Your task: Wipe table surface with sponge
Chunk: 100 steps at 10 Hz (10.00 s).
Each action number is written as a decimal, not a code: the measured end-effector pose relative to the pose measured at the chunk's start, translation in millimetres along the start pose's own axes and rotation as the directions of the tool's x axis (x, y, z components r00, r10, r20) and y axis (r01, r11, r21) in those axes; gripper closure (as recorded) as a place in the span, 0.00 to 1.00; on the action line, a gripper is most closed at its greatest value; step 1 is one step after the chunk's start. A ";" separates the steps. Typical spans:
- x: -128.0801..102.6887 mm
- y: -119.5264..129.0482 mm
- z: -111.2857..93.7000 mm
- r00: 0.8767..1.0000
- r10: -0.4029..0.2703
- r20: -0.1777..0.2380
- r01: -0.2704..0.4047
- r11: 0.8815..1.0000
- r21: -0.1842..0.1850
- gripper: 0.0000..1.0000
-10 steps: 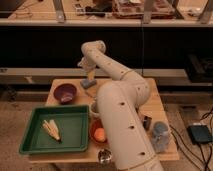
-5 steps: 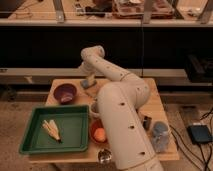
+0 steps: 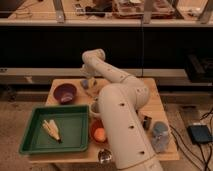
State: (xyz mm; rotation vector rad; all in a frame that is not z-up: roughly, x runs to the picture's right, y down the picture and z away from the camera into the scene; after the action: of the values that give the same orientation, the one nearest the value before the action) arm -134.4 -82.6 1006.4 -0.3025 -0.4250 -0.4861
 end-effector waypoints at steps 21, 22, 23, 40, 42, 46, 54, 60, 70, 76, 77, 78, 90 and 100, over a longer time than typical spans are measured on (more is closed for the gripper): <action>-1.3 11.2 30.7 0.999 0.037 0.024 -0.036 0.998 -0.056 0.20; 0.2 12.6 30.6 0.998 0.052 0.029 -0.050 0.998 -0.038 0.20; 0.5 13.4 31.3 0.998 0.056 0.033 -0.055 0.998 -0.028 0.20; -3.7 13.3 30.5 0.994 0.079 0.080 -0.073 0.994 -0.079 1.00; 11.6 13.1 -2.5 0.985 0.140 0.100 -0.135 0.989 -0.058 1.00; 65.0 43.3 -77.1 0.961 0.256 0.109 -0.257 0.966 -0.006 1.00; 64.1 108.4 -160.5 0.840 0.513 0.177 -0.521 0.854 -0.002 1.00; 73.9 127.4 -141.7 0.819 0.556 0.142 -0.561 0.828 -0.004 1.00; 119.9 242.2 -87.5 0.795 0.606 0.030 -0.605 0.790 0.100 1.00; 146.4 254.1 -99.0 0.770 0.637 -0.042 -0.626 0.766 0.145 1.00; 154.4 255.1 -99.6 0.762 0.646 -0.046 -0.634 0.758 0.153 1.00; 169.7 259.8 -101.4 0.747 0.663 -0.051 -0.649 0.743 0.163 1.00; 150.1 186.8 -61.9 0.807 0.590 -0.012 -0.587 0.805 0.091 1.00; 157.7 275.6 -120.4 0.741 0.671 -0.031 -0.664 0.738 0.123 1.00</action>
State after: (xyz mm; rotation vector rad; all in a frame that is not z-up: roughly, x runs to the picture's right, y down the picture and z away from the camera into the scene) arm 170.2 43.8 925.1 -0.3131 -0.2398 0.2410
